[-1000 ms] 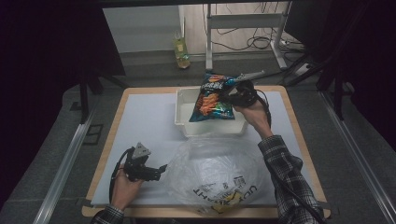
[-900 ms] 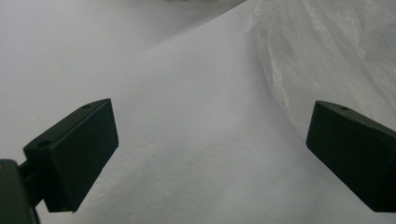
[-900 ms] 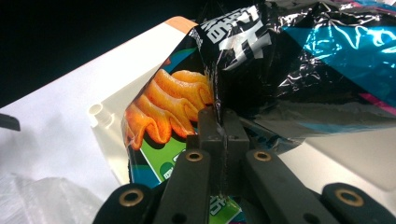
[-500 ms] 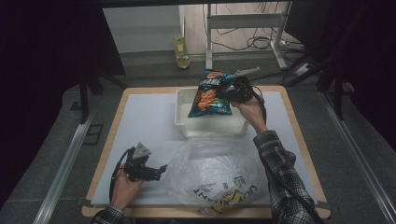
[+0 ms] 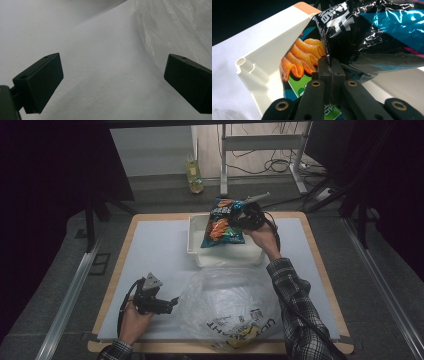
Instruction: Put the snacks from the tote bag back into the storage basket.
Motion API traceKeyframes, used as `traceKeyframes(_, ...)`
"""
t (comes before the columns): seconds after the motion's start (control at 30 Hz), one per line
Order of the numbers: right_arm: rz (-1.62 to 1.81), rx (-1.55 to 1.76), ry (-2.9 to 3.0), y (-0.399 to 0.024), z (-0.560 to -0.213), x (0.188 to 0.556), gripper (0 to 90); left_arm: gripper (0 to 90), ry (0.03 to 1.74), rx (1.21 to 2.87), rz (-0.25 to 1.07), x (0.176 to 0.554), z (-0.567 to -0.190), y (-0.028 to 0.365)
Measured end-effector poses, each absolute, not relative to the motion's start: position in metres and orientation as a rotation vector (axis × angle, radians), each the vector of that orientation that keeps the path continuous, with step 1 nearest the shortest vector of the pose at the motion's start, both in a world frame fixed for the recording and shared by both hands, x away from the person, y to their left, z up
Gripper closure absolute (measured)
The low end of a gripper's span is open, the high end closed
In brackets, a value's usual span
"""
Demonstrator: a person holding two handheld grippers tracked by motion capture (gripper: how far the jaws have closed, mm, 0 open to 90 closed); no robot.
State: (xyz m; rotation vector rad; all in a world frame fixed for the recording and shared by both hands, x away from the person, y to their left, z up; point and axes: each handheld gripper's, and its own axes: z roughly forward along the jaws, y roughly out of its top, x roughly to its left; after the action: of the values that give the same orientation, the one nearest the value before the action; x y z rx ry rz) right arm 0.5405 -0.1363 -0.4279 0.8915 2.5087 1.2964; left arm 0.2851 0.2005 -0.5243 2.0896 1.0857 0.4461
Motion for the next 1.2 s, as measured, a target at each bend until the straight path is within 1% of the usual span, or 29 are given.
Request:
traceKeyframes(0.7, 1.168, 0.966, 2.550, -0.132, -0.444, 0.548, 86.9, 1.9, 1.085, 2.093, 0.451, 0.285, -0.525, 0.199)
traceKeyframes(1.07, 1.077, 1.039, 2.531, -0.133, -0.452, 0.551, 81.8, 1.9, 1.085, 2.097, 0.454, 0.285, -0.525, 0.199)
traceKeyframes(1.2, 1.018, 1.063, 2.518, -0.132, -0.454, 0.551, 78.5, 1.9, 1.085, 2.100, 0.455, 0.285, -0.525, 0.198)
